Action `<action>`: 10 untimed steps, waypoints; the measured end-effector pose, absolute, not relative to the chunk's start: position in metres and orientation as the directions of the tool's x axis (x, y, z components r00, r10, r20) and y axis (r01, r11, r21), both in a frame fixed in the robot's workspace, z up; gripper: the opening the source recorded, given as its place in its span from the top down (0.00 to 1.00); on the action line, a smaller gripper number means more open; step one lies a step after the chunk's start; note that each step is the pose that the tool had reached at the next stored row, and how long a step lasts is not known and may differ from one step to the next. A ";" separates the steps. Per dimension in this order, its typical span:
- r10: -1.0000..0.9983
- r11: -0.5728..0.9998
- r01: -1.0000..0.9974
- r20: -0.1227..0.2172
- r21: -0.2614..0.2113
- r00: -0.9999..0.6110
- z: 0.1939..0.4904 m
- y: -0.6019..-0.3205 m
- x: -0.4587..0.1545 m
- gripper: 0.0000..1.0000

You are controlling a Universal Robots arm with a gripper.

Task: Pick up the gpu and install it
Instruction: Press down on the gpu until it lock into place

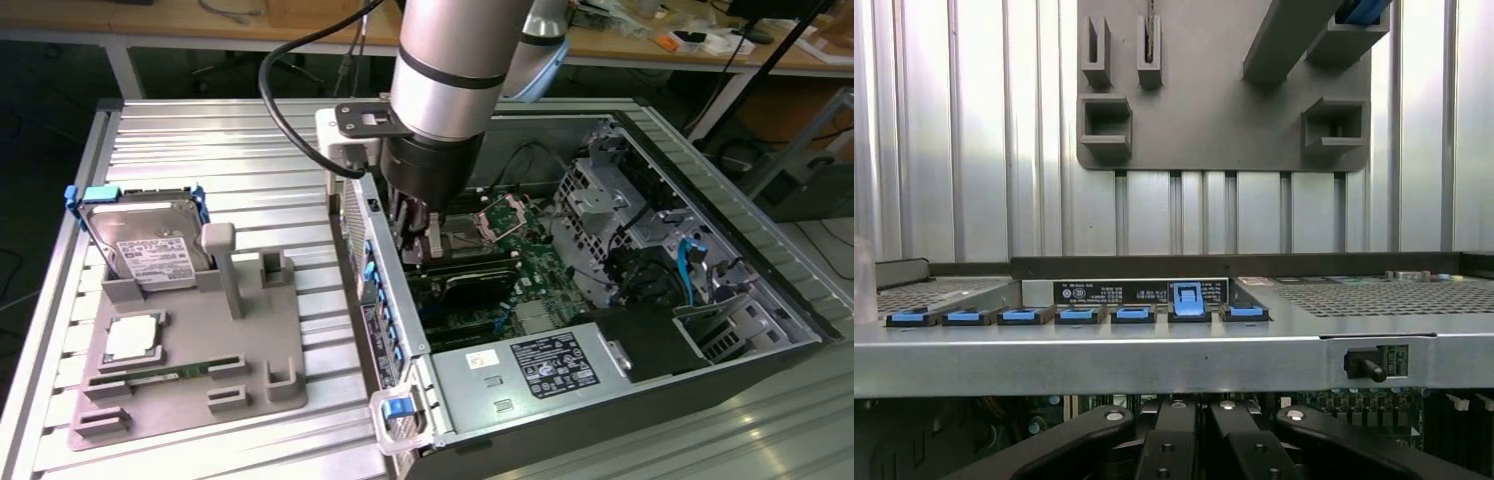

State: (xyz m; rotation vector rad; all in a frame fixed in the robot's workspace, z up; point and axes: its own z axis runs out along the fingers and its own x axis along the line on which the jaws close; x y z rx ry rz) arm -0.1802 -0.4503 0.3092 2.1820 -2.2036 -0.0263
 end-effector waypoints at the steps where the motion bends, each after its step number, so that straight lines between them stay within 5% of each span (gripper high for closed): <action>1: -1.000 0.010 -0.999 0.017 0.040 -0.010 0.309 -0.450 -0.180 0.89; 10: -1.000 0.010 -0.999 0.018 0.040 -0.010 0.307 -0.451 -0.182 0.89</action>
